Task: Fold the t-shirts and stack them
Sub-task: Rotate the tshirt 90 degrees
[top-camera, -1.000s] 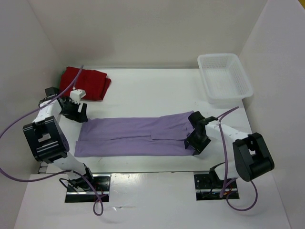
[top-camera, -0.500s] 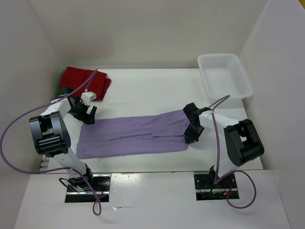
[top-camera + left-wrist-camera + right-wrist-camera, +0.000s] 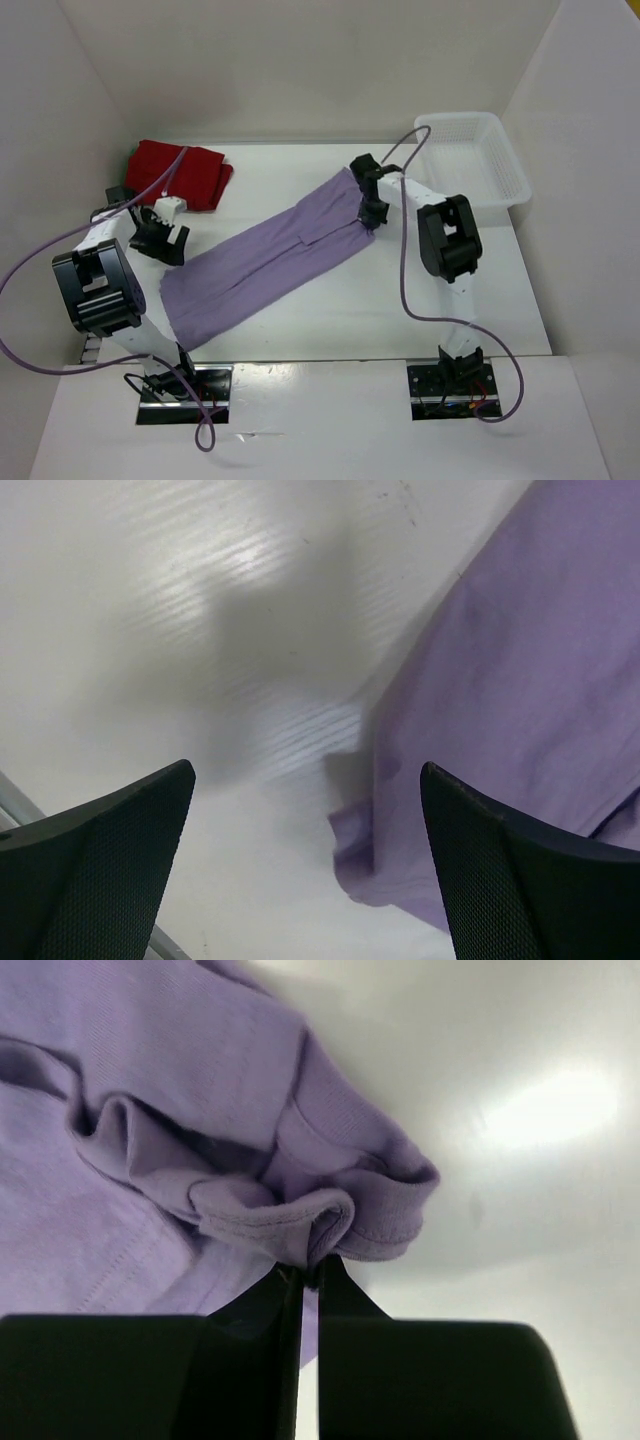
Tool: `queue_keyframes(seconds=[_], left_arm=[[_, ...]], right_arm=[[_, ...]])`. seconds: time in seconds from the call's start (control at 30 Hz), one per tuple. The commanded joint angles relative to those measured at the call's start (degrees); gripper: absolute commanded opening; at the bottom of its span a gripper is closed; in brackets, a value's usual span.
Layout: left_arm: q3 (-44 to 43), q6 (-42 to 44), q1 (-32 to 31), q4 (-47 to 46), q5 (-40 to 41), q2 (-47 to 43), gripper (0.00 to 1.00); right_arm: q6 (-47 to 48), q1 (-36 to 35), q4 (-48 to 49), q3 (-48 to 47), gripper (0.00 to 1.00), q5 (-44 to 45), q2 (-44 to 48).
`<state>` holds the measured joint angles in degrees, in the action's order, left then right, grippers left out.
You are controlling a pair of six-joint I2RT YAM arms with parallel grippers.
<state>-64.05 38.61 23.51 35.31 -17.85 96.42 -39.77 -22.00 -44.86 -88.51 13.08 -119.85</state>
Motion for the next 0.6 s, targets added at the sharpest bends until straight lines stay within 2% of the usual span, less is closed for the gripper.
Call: queue_keyframes(seconds=[0.0,0.03,0.07,0.1,0.17,0.2,0.23,0.3,0.33,0.47,0.57], left_arm=[[-0.02,-0.11,0.14,3.97,-0.52,-1.68,1.00],[-0.54,-0.11,0.14,4.50,-0.52,-1.68,1.00],[-0.55,-0.72,0.14,5.03,-0.52,-1.68,1.00],[-1.07,-0.73,-0.56,5.73,-0.52,-1.07,1.00],[-1.08,-2.48,-2.06,6.26,0.00,-1.06,1.00],[-1.08,-3.01,-2.06,6.26,0.53,-1.06,1.00],[-1.60,-4.23,-3.54,6.78,0.53,-1.06,1.00],[-1.60,-5.38,-4.69,7.40,-0.08,-1.06,1.00],[-2.21,-5.39,-6.00,8.01,-0.08,-0.45,1.00],[-2.22,-7.67,-8.47,8.02,-1.40,-0.45,1.00],[-1.60,-7.67,-9.18,8.02,-1.92,0.17,1.00]], right_arm=[[7.50,0.20,-0.04,-14.19,0.00,8.88,-10.46],[9.51,0.81,-0.92,-23.11,0.02,10.89,-12.93],[10.49,0.82,-2.67,-27.64,0.04,11.78,-18.08],[11.37,1.43,-3.73,-37.60,0.17,12.40,-20.92],[13.74,2.05,-7.15,-49.59,0.29,14.25,-27.07],[14.80,2.05,-12.74,-65.84,0.38,14.86,-34.93],[15.94,2.05,-15.75,-73.74,0.62,16.61,-38.66],[15.95,2.75,-13.25,-73.74,0.83,13.92,-37.48],[15.95,3.45,-14.19,-75.65,1.00,14.68,-37.47],[17.53,2.58,-16.30,-76.11,1.00,18.19,-30.02],[18.94,-1.45,-16.93,-66.58,1.00,21.10,-18.96]])
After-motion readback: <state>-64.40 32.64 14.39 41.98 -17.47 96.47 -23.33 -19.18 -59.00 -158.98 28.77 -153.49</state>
